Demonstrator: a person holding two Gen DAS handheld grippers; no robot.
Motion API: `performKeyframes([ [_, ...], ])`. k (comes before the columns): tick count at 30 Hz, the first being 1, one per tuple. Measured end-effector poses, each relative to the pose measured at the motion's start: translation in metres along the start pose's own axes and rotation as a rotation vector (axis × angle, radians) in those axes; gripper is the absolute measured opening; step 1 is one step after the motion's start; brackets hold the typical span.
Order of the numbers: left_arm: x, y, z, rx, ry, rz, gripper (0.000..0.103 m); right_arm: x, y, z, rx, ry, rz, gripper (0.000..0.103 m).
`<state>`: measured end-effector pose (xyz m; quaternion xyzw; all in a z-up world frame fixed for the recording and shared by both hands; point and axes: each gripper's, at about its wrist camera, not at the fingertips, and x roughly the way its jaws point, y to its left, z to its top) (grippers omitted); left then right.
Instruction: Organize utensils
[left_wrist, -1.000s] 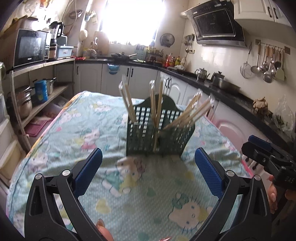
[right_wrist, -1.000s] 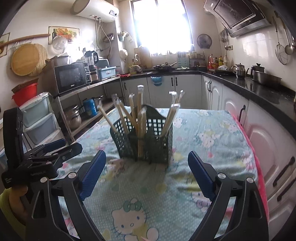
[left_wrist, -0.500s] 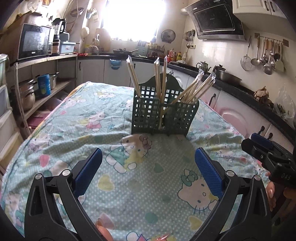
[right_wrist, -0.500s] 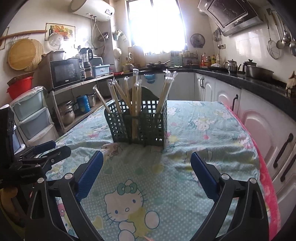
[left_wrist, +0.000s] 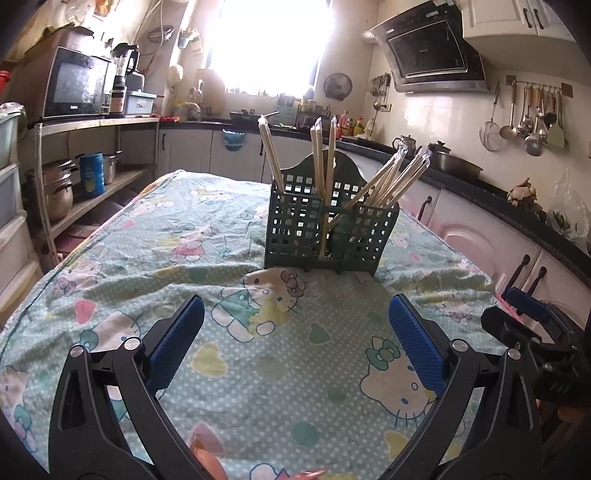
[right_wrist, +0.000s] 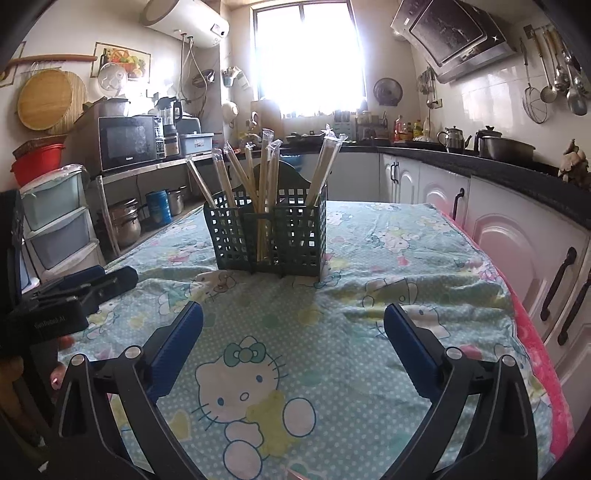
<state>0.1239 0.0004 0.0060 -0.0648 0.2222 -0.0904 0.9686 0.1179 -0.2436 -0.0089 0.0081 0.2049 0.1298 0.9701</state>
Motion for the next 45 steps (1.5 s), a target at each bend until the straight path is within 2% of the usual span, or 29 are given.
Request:
performKeyframes([
  [8, -0.001, 0.0, -0.006, 0.026, -0.005, 0.039, 0.092, -0.002, 0.009, -0.005, -0.033, -0.029, -0.028, 0.096],
  [45, -0.002, 0.004, -0.012, 0.018, -0.01, 0.042, 0.092, -0.001, 0.006, -0.009, -0.008, -0.014, -0.039, 0.096],
])
